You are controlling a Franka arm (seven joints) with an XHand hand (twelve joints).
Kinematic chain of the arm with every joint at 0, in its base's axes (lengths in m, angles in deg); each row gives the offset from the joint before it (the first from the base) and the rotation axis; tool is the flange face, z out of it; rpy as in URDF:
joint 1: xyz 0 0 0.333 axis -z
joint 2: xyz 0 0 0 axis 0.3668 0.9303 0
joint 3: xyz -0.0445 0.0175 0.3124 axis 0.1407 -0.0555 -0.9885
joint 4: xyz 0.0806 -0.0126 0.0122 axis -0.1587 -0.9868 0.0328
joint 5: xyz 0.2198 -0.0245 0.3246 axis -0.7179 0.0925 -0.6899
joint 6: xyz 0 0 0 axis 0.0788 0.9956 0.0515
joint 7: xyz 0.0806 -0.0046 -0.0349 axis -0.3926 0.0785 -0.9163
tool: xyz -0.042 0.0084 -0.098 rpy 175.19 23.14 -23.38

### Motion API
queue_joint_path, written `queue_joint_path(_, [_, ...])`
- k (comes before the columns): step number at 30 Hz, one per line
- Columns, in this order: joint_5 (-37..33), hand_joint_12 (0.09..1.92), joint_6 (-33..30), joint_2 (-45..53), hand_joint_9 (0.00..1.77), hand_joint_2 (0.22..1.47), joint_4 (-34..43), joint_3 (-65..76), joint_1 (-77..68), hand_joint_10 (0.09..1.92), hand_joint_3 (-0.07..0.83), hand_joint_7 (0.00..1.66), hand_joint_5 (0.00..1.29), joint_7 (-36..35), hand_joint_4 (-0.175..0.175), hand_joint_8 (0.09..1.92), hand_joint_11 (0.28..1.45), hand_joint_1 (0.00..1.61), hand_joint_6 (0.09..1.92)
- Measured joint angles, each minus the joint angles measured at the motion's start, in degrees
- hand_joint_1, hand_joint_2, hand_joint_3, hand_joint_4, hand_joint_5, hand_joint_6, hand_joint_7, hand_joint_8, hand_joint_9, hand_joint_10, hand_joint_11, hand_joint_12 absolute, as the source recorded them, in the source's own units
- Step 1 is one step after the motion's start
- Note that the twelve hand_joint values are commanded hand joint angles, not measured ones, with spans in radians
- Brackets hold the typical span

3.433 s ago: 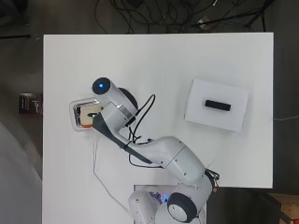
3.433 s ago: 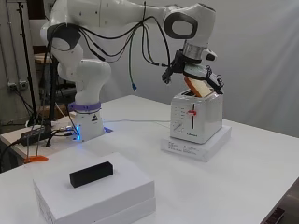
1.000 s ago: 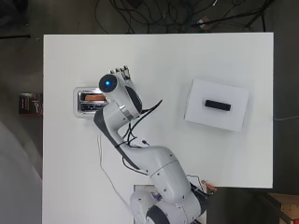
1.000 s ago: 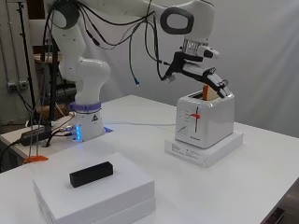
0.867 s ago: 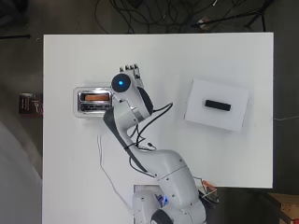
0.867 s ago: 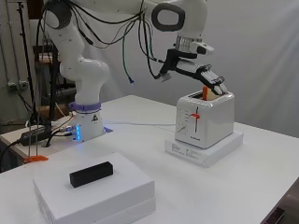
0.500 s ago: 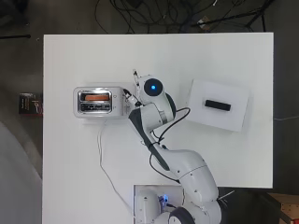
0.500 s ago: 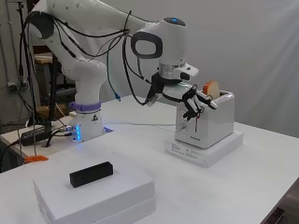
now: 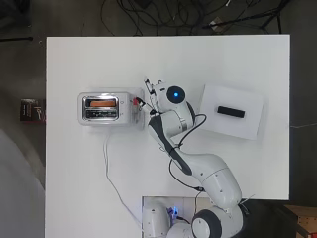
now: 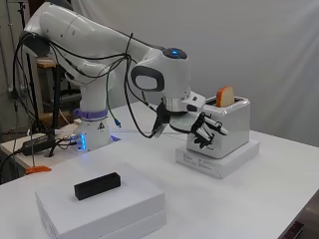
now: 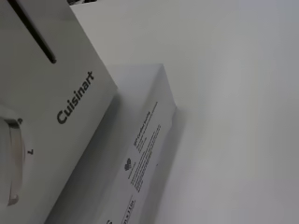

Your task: Teleoperate dual arm-hand system to toast a bread

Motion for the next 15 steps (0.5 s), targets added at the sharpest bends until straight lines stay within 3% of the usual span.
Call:
queue_joint_path(3, [0.46, 0.53, 0.45, -0.54, 0.95, 1.12, 0.38, 1.06, -1.80, 0.69, 0.000, 0.90, 0.33, -0.09, -0.081, 0.60, 0.62, 0.04, 0.09])
queue_joint_path(4, [0.62, 0.32, 0.73, -0.95, 0.99, 1.12, 0.73, 2.27, -3.06, 0.47, -0.001, 0.95, 0.33, -0.09, -0.076, 0.39, 0.67, 0.07, 0.09])
queue_joint_path(6, [0.97, 0.09, 1.06, -2.00, 1.00, 1.14, 1.32, 5.24, -5.50, 0.18, -0.001, 0.94, 0.35, -0.22, -0.056, 0.13, 0.68, 0.12, 0.09])
queue_joint_path(7, [1.24, 0.09, 1.03, -2.72, 0.97, 1.14, 1.48, 6.73, -6.54, 0.09, -0.001, 0.89, 0.36, -0.52, -0.046, 0.09, 0.66, 0.13, 0.09])
queue_joint_path(15, [2.27, 0.09, 0.75, -5.91, 0.78, 1.12, 1.29, 11.65, -9.08, 0.09, -0.002, 0.69, 0.34, 0.13, -0.022, 0.09, 0.54, 0.02, 0.09])
